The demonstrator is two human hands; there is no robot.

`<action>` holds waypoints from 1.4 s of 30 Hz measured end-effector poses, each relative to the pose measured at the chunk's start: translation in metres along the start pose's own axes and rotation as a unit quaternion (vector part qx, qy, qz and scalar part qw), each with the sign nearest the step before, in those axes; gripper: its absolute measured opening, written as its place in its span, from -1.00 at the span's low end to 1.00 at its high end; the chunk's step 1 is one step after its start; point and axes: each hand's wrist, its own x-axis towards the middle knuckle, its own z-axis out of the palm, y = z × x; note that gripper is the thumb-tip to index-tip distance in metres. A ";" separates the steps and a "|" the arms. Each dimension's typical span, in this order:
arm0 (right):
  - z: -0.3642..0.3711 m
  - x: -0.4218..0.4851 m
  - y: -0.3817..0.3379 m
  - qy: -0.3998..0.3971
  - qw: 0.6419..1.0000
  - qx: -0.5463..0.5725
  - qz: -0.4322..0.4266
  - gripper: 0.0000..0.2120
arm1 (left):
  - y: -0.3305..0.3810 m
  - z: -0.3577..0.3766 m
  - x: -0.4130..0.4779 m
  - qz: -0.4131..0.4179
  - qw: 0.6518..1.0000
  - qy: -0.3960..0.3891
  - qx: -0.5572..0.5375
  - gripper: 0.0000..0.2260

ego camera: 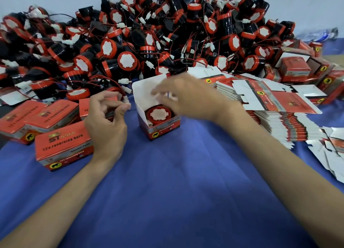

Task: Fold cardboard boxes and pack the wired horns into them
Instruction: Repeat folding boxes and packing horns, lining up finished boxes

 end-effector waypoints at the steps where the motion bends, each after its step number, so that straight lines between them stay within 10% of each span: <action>1: -0.006 0.000 0.006 0.072 0.997 0.009 0.017 -0.74 | 0.001 0.001 0.000 -0.002 1.000 -0.002 0.000 -0.84; 4: -0.011 -0.007 0.018 0.184 0.974 0.102 0.086 -0.78 | 0.005 0.002 -0.001 -0.005 0.999 -0.025 -0.021 -0.82; 8: 0.024 -0.034 0.012 0.082 0.968 0.203 0.119 -0.73 | 0.010 0.001 -0.004 0.095 0.990 -0.094 0.035 -0.87; 12: 0.047 -0.052 0.004 0.143 0.937 0.292 0.125 -0.60 | 0.006 0.002 -0.002 0.087 0.985 -0.139 0.060 -0.83; 24: 0.069 -0.063 -0.002 0.122 0.976 0.178 0.037 -0.51 | 0.003 0.009 -0.006 0.046 0.954 -0.286 0.077 -0.77; 32: 0.069 -0.063 -0.002 0.143 0.977 0.147 0.055 -0.70 | 0.009 0.004 -0.004 -0.033 0.972 -0.234 -0.013 -0.83; 39: 0.063 -0.064 -0.004 0.162 0.927 0.306 0.144 -0.37 | 0.006 0.003 -0.003 -0.025 0.973 -0.230 -0.024 -0.84; 42: 0.061 -0.063 -0.003 0.165 0.914 0.340 0.148 -0.47 | 0.004 0.005 -0.004 -0.010 0.980 -0.195 -0.045 -0.60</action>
